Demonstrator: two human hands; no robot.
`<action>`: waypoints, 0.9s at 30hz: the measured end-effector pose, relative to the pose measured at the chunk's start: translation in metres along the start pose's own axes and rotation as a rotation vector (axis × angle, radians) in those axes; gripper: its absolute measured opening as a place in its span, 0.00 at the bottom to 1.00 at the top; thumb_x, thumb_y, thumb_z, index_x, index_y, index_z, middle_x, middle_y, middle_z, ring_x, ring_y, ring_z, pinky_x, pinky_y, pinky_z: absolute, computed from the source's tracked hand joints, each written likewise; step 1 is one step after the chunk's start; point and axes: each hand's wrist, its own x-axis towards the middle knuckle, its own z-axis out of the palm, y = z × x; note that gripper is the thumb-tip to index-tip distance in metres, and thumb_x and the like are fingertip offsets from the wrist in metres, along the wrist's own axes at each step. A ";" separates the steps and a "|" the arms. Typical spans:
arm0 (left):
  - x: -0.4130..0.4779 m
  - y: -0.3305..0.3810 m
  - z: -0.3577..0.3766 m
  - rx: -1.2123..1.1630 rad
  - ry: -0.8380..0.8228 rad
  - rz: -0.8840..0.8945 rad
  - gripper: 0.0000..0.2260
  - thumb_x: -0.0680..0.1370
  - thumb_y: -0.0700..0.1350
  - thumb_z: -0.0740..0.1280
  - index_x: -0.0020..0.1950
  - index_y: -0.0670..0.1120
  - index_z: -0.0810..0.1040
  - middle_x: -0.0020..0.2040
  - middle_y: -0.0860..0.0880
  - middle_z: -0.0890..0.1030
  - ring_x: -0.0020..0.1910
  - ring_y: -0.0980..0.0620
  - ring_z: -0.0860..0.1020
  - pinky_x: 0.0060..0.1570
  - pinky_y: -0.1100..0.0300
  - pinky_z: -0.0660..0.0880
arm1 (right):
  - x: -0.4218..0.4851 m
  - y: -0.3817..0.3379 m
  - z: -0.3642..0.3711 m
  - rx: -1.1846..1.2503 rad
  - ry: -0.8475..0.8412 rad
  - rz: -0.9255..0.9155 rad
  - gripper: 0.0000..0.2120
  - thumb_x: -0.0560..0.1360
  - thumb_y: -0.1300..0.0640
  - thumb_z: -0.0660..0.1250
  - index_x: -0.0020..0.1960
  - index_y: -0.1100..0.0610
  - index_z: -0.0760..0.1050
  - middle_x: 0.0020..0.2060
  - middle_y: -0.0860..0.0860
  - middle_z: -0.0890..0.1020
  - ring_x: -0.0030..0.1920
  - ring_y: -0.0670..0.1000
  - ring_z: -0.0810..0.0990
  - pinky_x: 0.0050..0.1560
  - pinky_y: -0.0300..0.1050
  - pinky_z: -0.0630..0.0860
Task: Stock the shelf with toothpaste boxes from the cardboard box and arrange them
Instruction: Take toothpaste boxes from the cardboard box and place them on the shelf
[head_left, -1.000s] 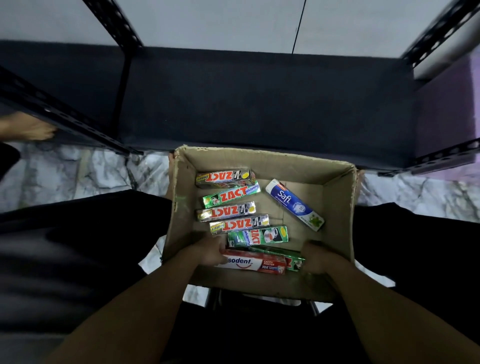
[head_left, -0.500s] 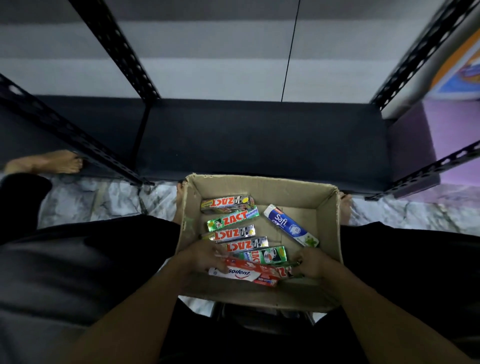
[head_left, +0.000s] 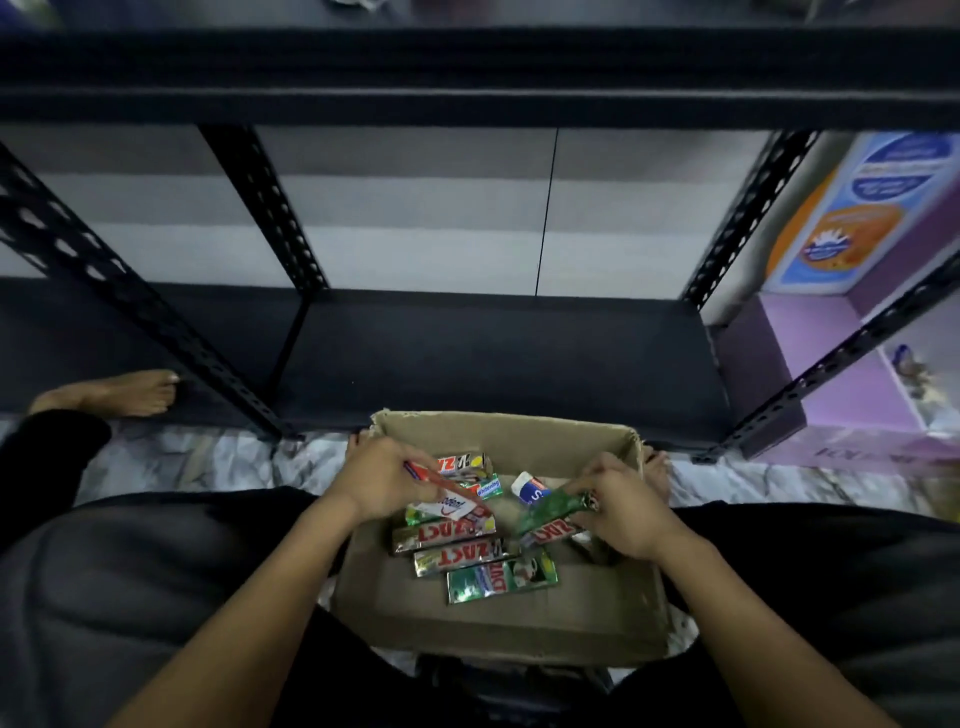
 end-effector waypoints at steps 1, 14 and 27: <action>-0.003 0.010 -0.012 -0.004 0.022 0.017 0.14 0.63 0.57 0.81 0.47 0.61 0.85 0.42 0.59 0.85 0.43 0.63 0.80 0.48 0.67 0.75 | -0.003 -0.003 -0.010 0.000 0.049 -0.021 0.18 0.74 0.53 0.72 0.64 0.46 0.78 0.58 0.48 0.70 0.63 0.50 0.72 0.56 0.20 0.56; -0.089 0.126 -0.136 -0.015 0.414 0.416 0.15 0.67 0.52 0.80 0.52 0.58 0.84 0.45 0.59 0.83 0.42 0.62 0.80 0.41 0.59 0.80 | -0.064 -0.063 -0.166 0.082 0.556 -0.328 0.17 0.71 0.53 0.75 0.60 0.47 0.81 0.55 0.43 0.73 0.57 0.41 0.74 0.60 0.37 0.72; -0.160 0.188 -0.219 0.088 0.802 0.834 0.16 0.69 0.61 0.76 0.54 0.58 0.82 0.53 0.63 0.82 0.52 0.55 0.79 0.45 0.56 0.78 | -0.131 -0.135 -0.290 0.007 0.881 -0.544 0.14 0.72 0.52 0.74 0.57 0.45 0.81 0.56 0.42 0.77 0.57 0.42 0.77 0.48 0.25 0.69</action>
